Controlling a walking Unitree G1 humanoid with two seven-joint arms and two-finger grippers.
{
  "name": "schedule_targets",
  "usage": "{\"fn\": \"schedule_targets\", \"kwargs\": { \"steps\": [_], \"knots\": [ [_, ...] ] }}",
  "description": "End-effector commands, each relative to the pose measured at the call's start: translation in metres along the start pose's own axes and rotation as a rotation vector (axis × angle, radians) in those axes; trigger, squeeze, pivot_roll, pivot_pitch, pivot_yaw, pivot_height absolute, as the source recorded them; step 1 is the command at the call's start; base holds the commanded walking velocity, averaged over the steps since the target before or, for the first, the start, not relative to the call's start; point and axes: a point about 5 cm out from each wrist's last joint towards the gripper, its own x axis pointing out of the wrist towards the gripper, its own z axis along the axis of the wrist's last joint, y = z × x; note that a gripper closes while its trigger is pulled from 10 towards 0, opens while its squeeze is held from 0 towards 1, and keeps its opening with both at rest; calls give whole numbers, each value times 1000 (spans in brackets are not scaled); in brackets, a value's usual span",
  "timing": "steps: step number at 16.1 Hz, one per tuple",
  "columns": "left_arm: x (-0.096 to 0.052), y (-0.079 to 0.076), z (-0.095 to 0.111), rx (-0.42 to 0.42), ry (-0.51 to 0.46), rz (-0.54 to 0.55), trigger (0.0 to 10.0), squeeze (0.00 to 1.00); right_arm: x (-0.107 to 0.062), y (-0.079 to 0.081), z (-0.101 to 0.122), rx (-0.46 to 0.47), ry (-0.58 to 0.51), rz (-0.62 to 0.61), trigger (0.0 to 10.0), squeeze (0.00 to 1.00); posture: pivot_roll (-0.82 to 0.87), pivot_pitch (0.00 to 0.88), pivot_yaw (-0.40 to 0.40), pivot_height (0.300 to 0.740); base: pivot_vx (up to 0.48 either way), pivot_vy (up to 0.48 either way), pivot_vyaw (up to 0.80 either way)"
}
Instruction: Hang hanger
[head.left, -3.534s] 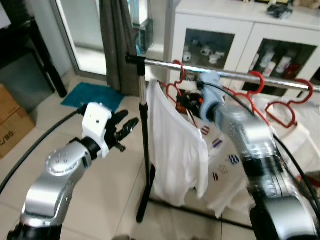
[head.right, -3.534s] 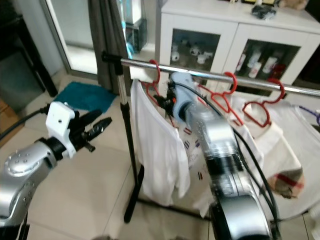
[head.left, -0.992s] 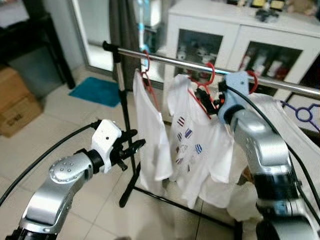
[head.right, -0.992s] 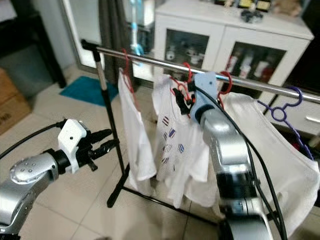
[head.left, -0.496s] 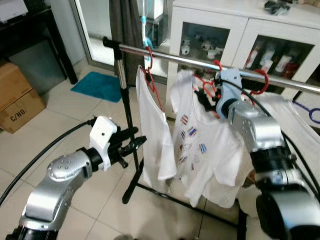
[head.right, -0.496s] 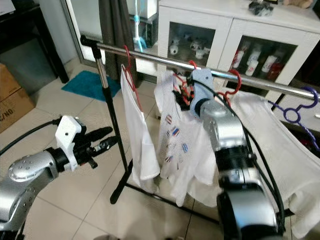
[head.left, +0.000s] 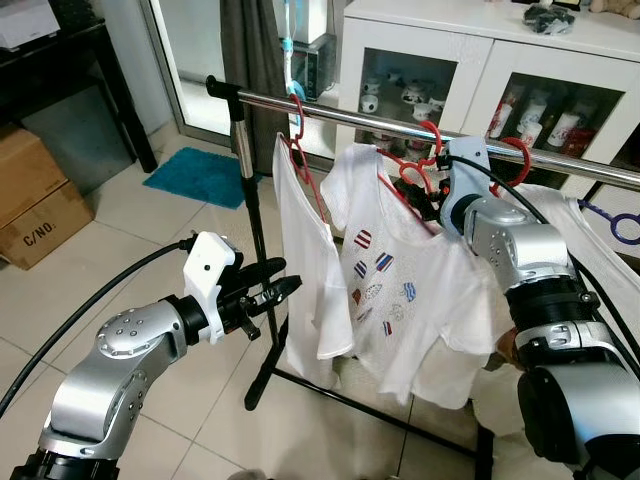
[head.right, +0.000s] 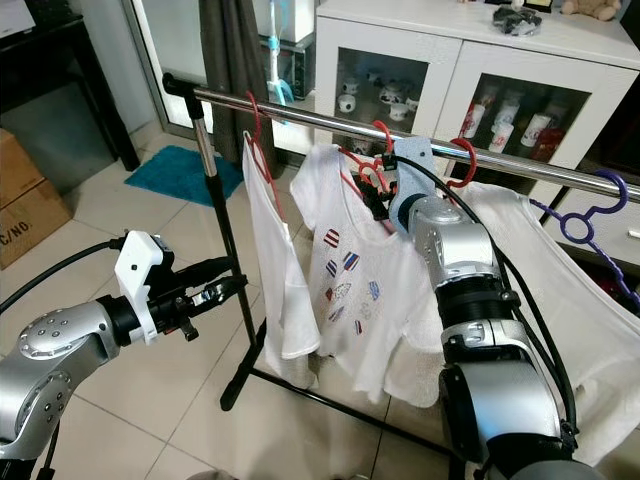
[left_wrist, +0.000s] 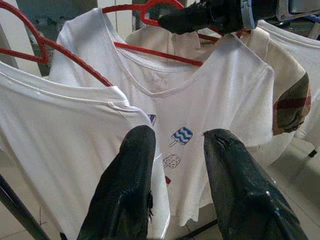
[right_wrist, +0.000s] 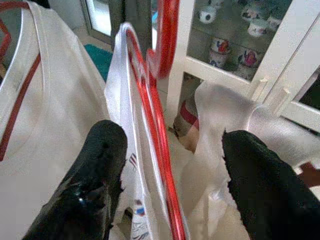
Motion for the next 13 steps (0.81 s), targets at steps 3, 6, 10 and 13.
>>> {"fn": "schedule_targets", "kwargs": {
  "steps": [3, 6, 10, 13],
  "knots": [
    [0, -1, 3, -3, 2, -28, 10000, 0, 1, 2, 5, 3, -7, 25, 0, 0, 24, 0, -1, 740, 0, 0, 0],
    [0, 0, 2, -24, 12, -34, 10000, 0, 2, 3, 4, 2, -1, 38, 0, 0, 22, 0, -1, 740, 0, 0, 0],
    [1, -1, 4, -40, 19, -39, 10000, 0, 1, 2, 3, 3, 1, 43, 0, 0, 20, 0, 2, 740, 0, 0, 0],
    [2, -3, 5, -46, 19, -41, 10000, 0, 1, 2, 3, 4, 0, 48, 0, 0, 19, 0, 1, 740, 0, 0, 0]
  ]
}}
